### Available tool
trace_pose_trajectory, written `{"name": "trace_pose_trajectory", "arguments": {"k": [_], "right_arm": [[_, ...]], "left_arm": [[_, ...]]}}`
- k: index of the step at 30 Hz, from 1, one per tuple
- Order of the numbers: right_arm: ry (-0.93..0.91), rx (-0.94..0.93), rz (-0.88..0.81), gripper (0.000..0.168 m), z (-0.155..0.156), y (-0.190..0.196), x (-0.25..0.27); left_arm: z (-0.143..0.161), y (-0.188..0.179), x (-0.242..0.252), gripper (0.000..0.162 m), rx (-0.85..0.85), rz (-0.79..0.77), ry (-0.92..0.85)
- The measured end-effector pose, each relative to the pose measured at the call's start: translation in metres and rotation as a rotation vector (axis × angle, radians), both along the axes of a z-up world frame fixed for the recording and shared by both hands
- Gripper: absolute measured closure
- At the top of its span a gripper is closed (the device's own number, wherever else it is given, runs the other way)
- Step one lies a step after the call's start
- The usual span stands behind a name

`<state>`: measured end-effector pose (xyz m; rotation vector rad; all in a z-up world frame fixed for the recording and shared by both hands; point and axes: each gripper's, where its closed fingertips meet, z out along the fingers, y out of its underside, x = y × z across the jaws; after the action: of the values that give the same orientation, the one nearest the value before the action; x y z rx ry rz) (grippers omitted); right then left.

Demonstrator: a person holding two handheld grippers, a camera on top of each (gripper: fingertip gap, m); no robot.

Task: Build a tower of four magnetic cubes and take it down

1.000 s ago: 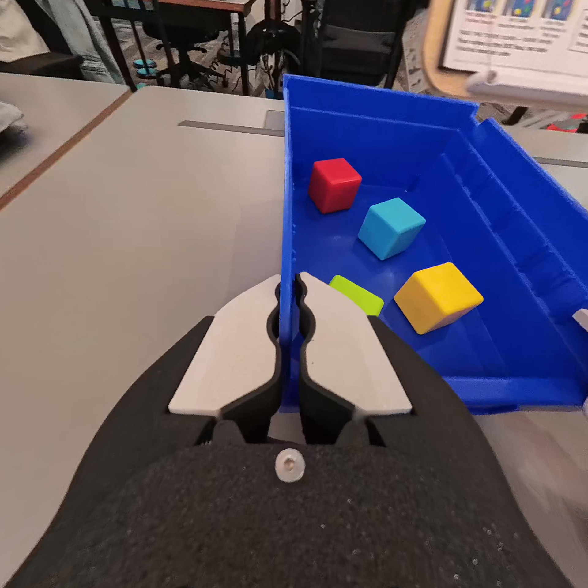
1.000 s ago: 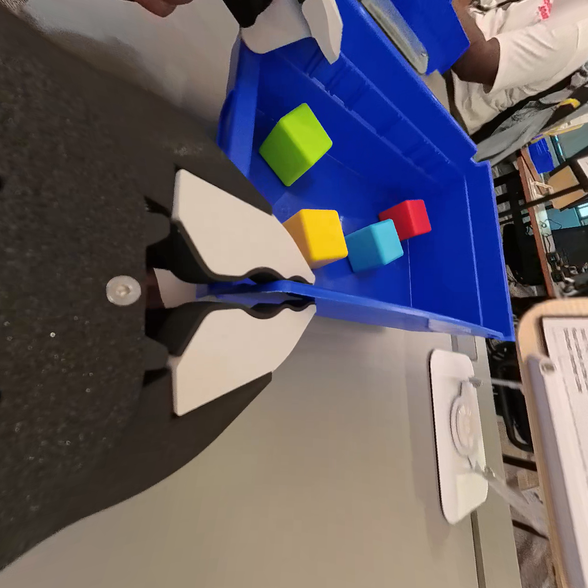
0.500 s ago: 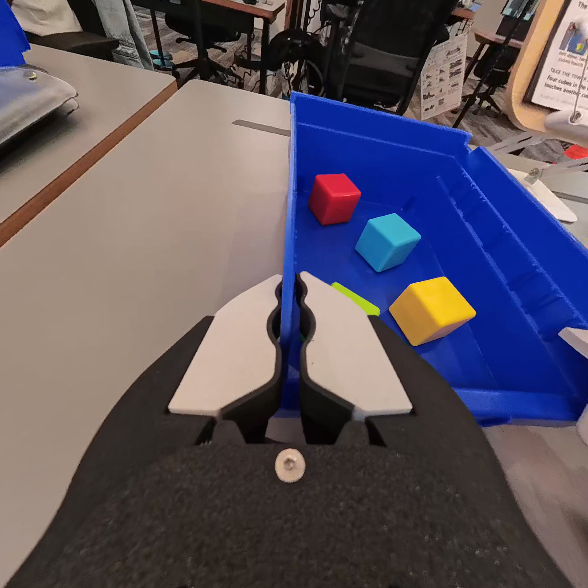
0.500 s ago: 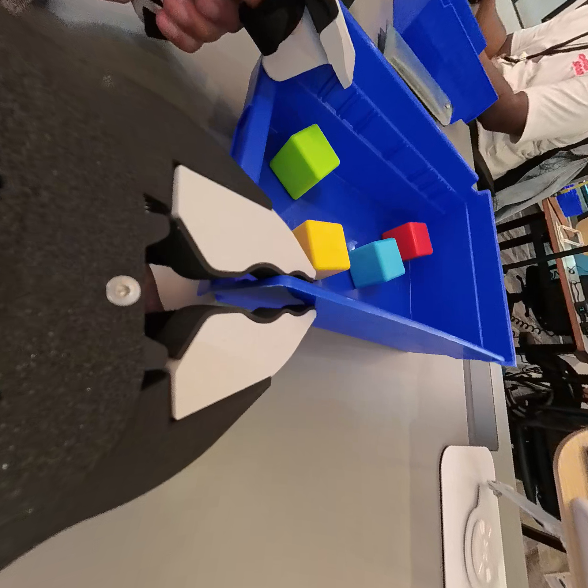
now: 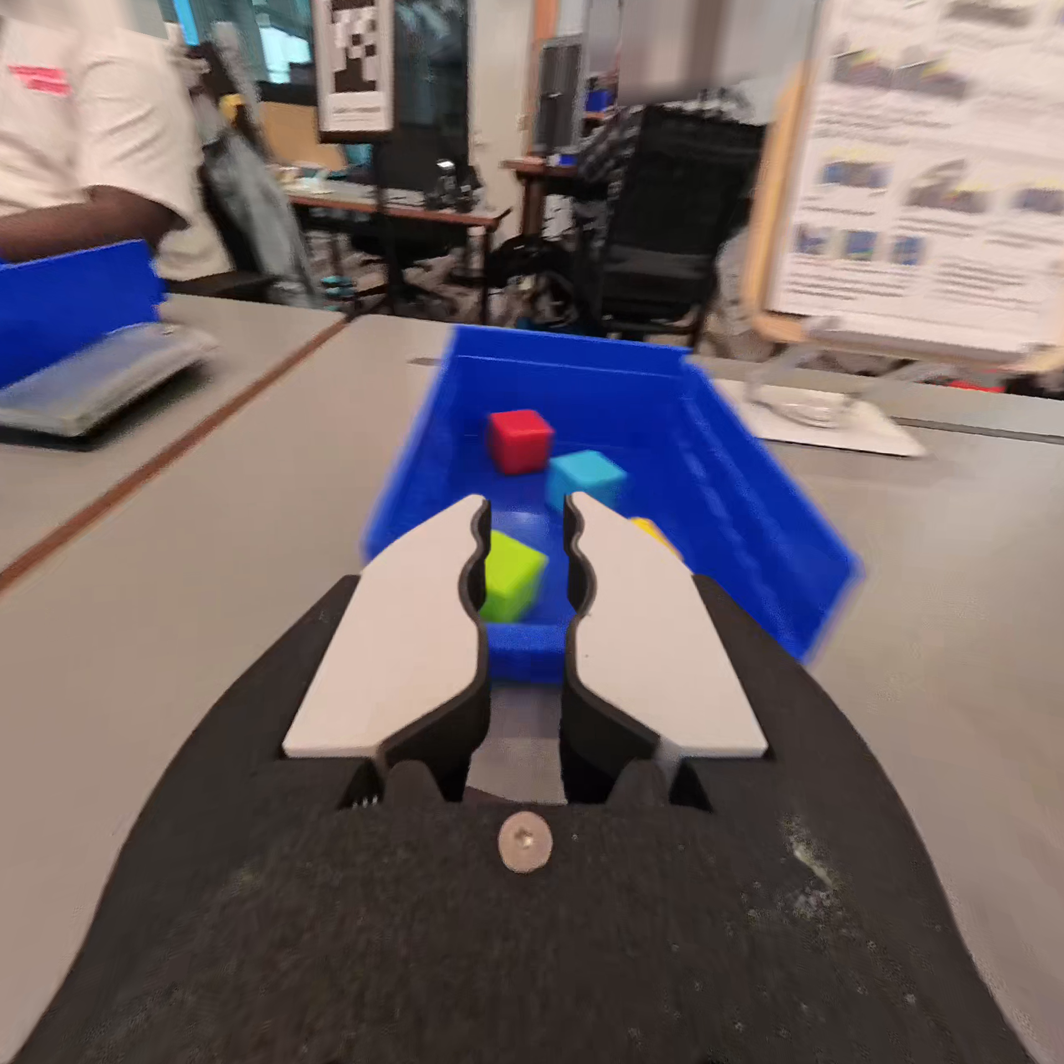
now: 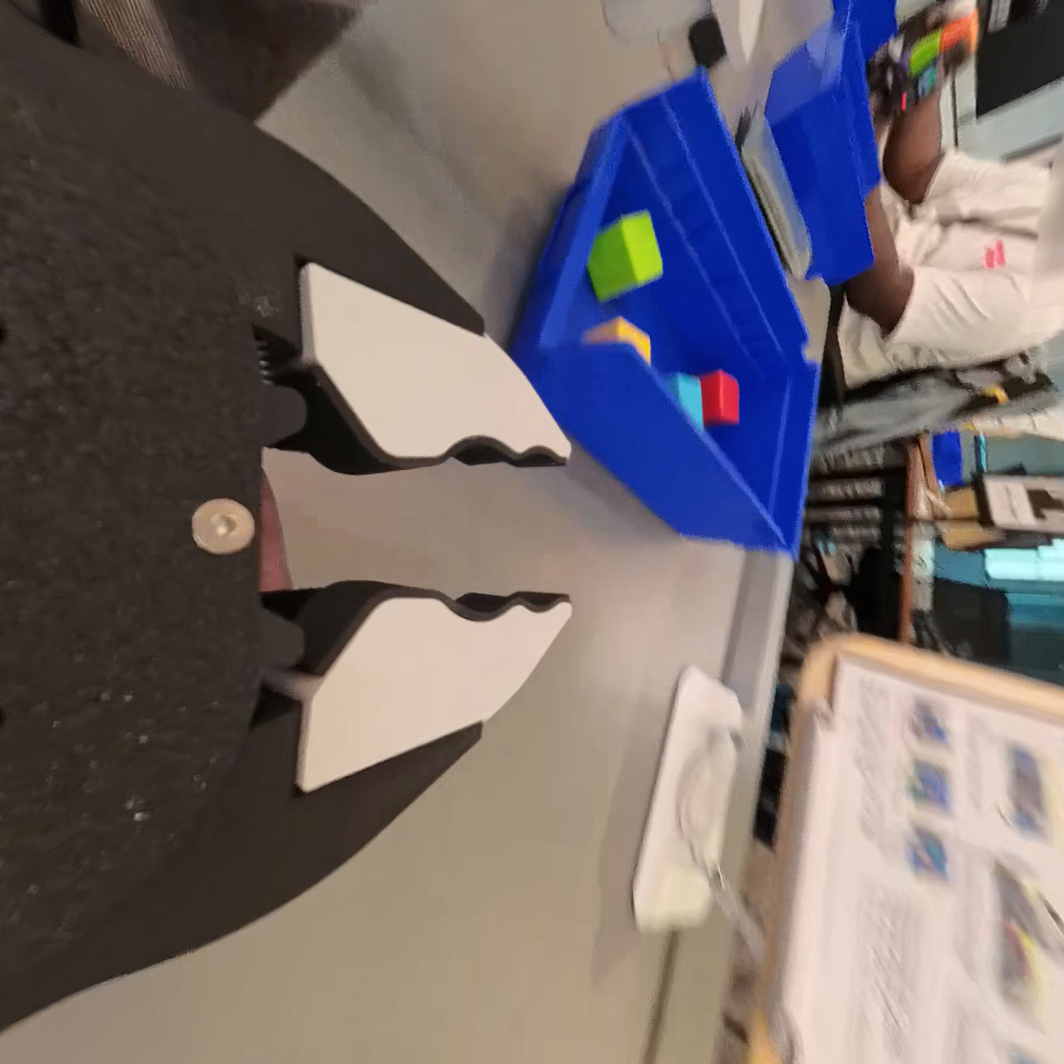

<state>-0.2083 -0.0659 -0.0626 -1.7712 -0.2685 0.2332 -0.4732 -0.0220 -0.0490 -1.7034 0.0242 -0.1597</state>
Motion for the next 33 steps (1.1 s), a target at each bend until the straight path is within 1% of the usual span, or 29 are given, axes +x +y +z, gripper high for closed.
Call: {"name": "trace_pose_trajectory", "arguments": {"k": [3, 5, 7, 8, 9, 10, 11, 13, 16, 19, 20, 21, 22, 24, 28, 30, 33], "right_arm": [[-0.078, 0.060, -0.187, 0.128, 0.014, -0.018, 0.102], [-0.074, 0.035, -0.291, 0.127, 0.006, -0.028, 0.164], [-0.074, 0.002, -0.356, 0.126, -0.010, -0.040, 0.211], [-0.084, 0.000, -0.400, 0.126, -0.017, -0.047, 0.234], [-0.086, 0.012, -0.466, 0.126, -0.022, -0.055, 0.259], [-0.069, 0.019, -0.499, 0.127, -0.027, -0.061, 0.275], [-0.064, 0.001, -0.490, 0.126, -0.034, -0.063, 0.285], [-0.080, -0.052, -0.567, 0.124, -0.047, -0.064, 0.313], [-0.072, -0.135, -0.595, 0.123, -0.062, -0.054, 0.330], [-0.126, -0.155, -0.604, 0.126, -0.062, -0.038, 0.340], [-0.135, -0.164, -0.596, 0.129, -0.061, -0.033, 0.342], [-0.142, -0.171, -0.577, 0.137, -0.061, -0.029, 0.341], [-0.149, -0.187, -0.568, 0.140, -0.062, -0.025, 0.343], [-0.115, -0.198, -0.518, 0.162, -0.064, -0.021, 0.338], [-0.147, -0.185, -0.488, 0.163, -0.064, -0.019, 0.339], [-0.113, -0.182, -0.477, 0.163, -0.065, -0.019, 0.338], [-0.119, -0.181, -0.488, 0.166, -0.065, -0.022, 0.340]], "left_arm": [[-0.009, -0.044, 0.076, 0.141, 0.039, -0.190, -0.085], [-0.022, -0.071, 0.125, 0.149, 0.046, -0.301, -0.118], [-0.026, -0.086, 0.164, 0.148, 0.043, -0.405, -0.049], [-0.026, -0.088, 0.175, 0.146, 0.057, -0.434, 0.023], [-0.026, -0.088, 0.180, 0.145, 0.071, -0.427, 0.091], [-0.029, -0.088, 0.182, 0.145, 0.076, -0.418, 0.134], [-0.032, -0.089, 0.184, 0.145, 0.070, -0.428, 0.144], [-0.037, -0.090, 0.187, 0.145, 0.042, -0.455, 0.103], [-0.045, -0.083, 0.185, 0.145, -0.010, -0.473, 0.052], [-0.055, -0.072, 0.178, 0.145, -0.051, -0.458, 0.046], [-0.057, -0.070, 0.177, 0.145, -0.061, -0.458, 0.038], [-0.059, -0.069, 0.176, 0.145, -0.075, -0.461, 0.027], [-0.061, -0.068, 0.174, 0.145, -0.089, -0.462, 0.015], [-0.064, -0.067, 0.172, 0.145, -0.109, -0.462, -0.005], [-0.068, -0.067, 0.170, 0.145, -0.126, -0.461, -0.006], [-0.068, -0.067, 0.172, 0.145, -0.129, -0.465, -0.006], [-0.070, -0.067, 0.174, 0.145, -0.135, -0.471, 0.003]]}}
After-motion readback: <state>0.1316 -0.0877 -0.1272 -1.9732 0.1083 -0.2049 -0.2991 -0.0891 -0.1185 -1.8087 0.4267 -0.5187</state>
